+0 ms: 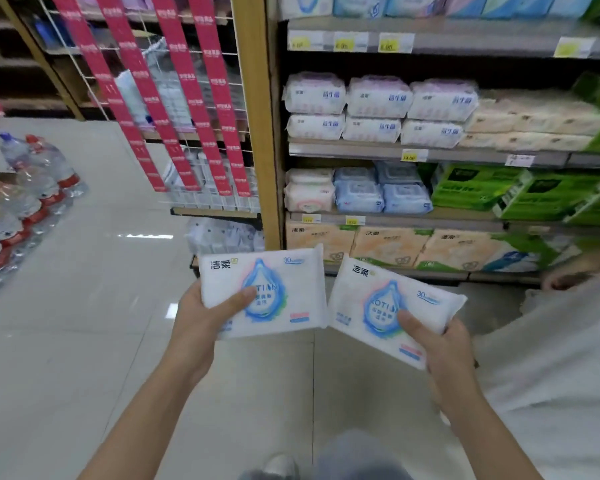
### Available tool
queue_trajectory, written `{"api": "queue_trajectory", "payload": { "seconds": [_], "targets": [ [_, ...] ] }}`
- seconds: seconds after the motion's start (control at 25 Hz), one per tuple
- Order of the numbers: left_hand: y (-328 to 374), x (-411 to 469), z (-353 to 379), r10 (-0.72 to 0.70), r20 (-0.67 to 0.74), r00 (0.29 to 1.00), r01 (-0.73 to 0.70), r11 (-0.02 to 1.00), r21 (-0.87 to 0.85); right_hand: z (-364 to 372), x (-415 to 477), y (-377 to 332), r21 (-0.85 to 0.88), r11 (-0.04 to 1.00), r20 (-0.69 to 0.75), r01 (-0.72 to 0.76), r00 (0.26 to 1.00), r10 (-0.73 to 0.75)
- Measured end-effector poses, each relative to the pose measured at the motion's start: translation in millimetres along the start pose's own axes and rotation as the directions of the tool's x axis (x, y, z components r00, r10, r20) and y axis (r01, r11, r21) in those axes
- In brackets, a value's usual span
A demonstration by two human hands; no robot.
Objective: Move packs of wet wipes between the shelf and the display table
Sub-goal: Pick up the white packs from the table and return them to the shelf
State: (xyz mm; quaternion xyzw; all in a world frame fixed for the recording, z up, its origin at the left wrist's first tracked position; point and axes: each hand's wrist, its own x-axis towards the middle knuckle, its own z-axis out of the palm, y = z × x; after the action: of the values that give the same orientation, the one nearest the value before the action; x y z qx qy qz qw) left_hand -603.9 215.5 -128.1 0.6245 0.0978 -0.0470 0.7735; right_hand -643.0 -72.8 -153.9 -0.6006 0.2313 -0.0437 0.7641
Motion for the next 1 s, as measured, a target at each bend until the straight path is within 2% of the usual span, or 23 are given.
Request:
{"api": "queue_trajectory", "payload": {
  "seconds": [0.2,0.36,0.52,0.64,0.84,1.0],
  "targets": [
    [26,119,70,0.061,0.055,0.997,-0.061,0.998,0.005,-3,107,-33,0.026,0.999,0.008,0.029,1.000,-0.029],
    [32,189,129,0.046,0.008,0.999,-0.046,0.999,-0.027,-4,209,-85,0.016,0.991,0.069,0.135,0.988,-0.136],
    [47,234,169,0.045,-0.042,0.998,-0.047,0.997,-0.054,15,304,-166,-0.004,0.963,0.175,0.268,0.949,-0.263],
    [69,271,181,0.080,-0.047,0.996,-0.084,0.993,-0.085,52,365,-226,0.001,0.921,0.286,0.389,0.883,-0.373],
    [110,350,186,0.199,-0.059,0.978,-0.205,0.971,-0.122,142,450,-305,0.081,0.862,0.395,0.500,0.778,-0.488],
    [155,426,190,0.295,-0.052,0.954,-0.300,0.946,-0.123,218,514,-350,0.067,0.857,0.440,0.511,0.755,-0.485]
  ]
}}
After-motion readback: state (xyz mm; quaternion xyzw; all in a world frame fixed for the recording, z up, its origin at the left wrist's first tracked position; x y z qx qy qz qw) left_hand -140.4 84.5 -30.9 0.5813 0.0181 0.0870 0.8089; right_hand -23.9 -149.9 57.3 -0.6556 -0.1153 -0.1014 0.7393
